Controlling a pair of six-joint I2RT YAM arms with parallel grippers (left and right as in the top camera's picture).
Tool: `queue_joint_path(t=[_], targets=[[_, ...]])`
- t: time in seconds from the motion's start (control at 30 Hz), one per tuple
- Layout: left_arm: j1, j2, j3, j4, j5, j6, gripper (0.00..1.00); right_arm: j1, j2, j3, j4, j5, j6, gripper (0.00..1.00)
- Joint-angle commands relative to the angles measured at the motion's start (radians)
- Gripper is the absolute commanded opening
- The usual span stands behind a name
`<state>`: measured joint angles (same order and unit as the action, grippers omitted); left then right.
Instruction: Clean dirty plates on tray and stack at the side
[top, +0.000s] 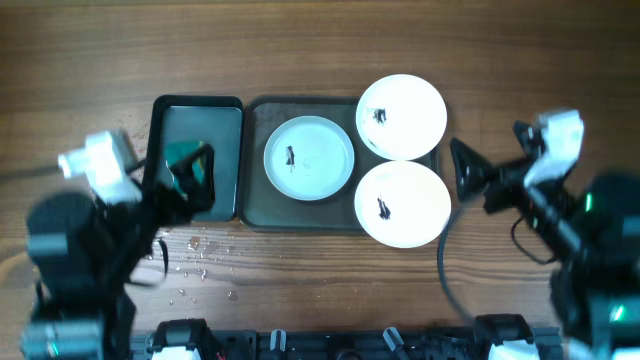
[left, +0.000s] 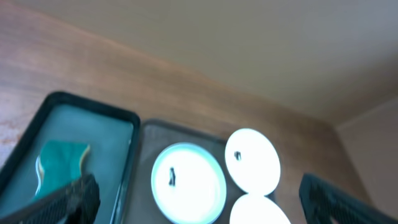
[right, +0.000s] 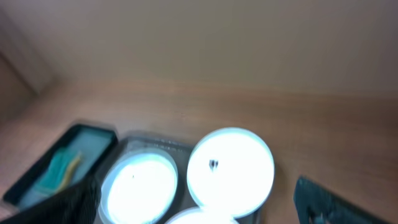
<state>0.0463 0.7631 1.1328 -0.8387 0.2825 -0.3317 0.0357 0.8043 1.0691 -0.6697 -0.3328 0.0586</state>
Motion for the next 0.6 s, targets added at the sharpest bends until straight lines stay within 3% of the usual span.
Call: queue_joint_path(t=[0.0, 0.07, 0.13, 0.27, 0.33, 0.4, 0.53, 0.57], targets=[[0.004, 0.222, 0.173, -0.159, -0.060, 0.093, 1.00, -0.002, 0.235, 0.230, -0.214, -0.063, 0.006, 1.00], [0.004, 0.315, 0.197, -0.212, -0.063, 0.093, 1.00, -0.002, 0.345, 0.306, -0.306, -0.113, 0.073, 1.00], [0.004, 0.390, 0.197, -0.230, -0.063, 0.093, 1.00, -0.002, 0.439, 0.317, -0.304, -0.193, 0.234, 1.00], [0.004, 0.529, 0.197, -0.288, -0.055, 0.085, 1.00, -0.002, 0.604, 0.317, -0.296, -0.357, 0.260, 1.00], [0.004, 0.578, 0.197, -0.308, -0.056, 0.086, 1.00, -0.002, 0.674, 0.317, -0.306, -0.356, 0.261, 0.99], [0.004, 0.605, 0.197, -0.313, -0.056, 0.086, 1.00, 0.009, 0.732, 0.314, -0.312, -0.340, 0.258, 0.88], [0.004, 0.631, 0.196, -0.310, -0.064, 0.086, 0.99, 0.088, 0.826, 0.313, -0.314, -0.105, 0.260, 0.84], [0.004, 0.631, 0.196, -0.310, -0.076, 0.086, 0.94, 0.114, 0.844, 0.313, -0.314, -0.067, 0.259, 0.84]])
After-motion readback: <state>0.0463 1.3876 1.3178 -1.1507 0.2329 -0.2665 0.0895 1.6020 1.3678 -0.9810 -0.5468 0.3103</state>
